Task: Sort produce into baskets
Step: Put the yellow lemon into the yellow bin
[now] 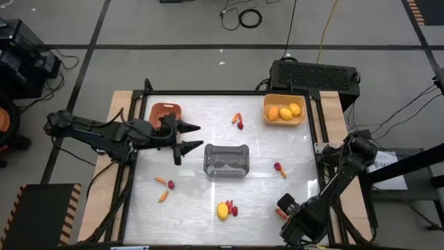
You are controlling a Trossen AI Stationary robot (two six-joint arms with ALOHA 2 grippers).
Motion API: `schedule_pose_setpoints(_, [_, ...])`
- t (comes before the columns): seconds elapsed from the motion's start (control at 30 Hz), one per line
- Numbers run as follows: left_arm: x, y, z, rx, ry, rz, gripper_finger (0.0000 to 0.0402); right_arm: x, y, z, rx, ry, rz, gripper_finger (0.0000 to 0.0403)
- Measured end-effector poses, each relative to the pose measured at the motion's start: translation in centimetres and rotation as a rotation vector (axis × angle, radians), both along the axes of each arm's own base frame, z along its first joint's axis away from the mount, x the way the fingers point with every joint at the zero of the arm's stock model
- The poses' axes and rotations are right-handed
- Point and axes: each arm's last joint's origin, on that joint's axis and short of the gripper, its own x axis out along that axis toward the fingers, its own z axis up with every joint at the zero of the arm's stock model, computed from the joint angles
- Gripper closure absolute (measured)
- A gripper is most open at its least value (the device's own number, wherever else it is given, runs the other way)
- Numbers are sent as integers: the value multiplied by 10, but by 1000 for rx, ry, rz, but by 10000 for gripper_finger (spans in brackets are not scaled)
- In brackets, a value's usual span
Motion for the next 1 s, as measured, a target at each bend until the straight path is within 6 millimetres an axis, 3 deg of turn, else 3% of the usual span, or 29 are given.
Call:
schedule_pose_setpoints(0.2, [8, -2, -7, 6, 33, -2, 114, 2, 1, -5, -32, -8, -33, 114])
schedule_pose_setpoints(0.5, [11, -3, -10, 3, 44, -32, 114, 6, 7, -36, -118, 60, -28, 90])
schedule_pose_setpoints(0.87, [11, -3, -10, -4, 43, -35, 114, 10, 10, -54, -171, 74, -54, 91])
schedule_pose_setpoints(1.0, [11, -3, -10, -20, 41, -33, 114, 9, 9, -53, -170, 73, -60, 120])
